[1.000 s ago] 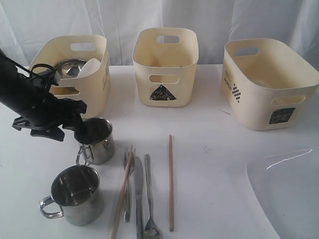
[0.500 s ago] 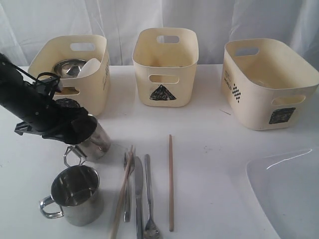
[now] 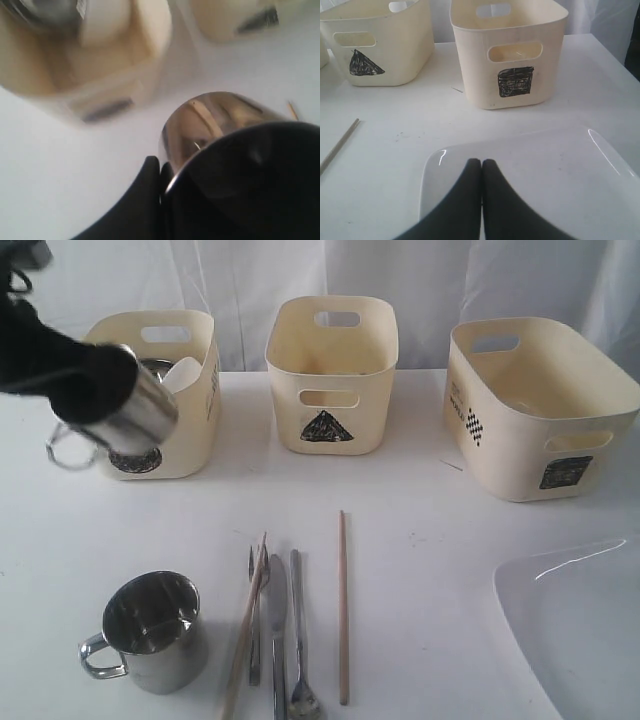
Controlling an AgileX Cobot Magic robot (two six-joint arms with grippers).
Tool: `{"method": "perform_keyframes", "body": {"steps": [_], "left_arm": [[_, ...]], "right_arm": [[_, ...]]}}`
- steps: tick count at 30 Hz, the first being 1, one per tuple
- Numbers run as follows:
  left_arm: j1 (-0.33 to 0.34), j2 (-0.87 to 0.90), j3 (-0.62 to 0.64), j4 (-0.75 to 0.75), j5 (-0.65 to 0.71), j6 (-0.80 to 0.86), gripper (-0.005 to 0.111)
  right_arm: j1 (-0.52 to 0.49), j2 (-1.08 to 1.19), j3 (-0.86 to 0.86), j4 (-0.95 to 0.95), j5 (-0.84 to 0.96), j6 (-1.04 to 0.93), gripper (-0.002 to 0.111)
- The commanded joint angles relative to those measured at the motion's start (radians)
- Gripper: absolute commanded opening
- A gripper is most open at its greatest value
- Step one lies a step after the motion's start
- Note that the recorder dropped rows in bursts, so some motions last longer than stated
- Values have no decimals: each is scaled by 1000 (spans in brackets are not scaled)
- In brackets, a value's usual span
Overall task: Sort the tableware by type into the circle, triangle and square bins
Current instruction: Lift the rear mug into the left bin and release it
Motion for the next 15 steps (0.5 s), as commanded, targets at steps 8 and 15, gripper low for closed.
{"method": "perform_keyframes", "body": {"steps": [8, 15], "left_arm": [[35, 227, -63, 156, -957, 7, 0], [35, 444, -108, 235, -1055, -9, 0]], "right_arm": [[-5, -5, 0, 0, -1, 0, 0], [-5, -5, 0, 0, -1, 0, 0]]}}
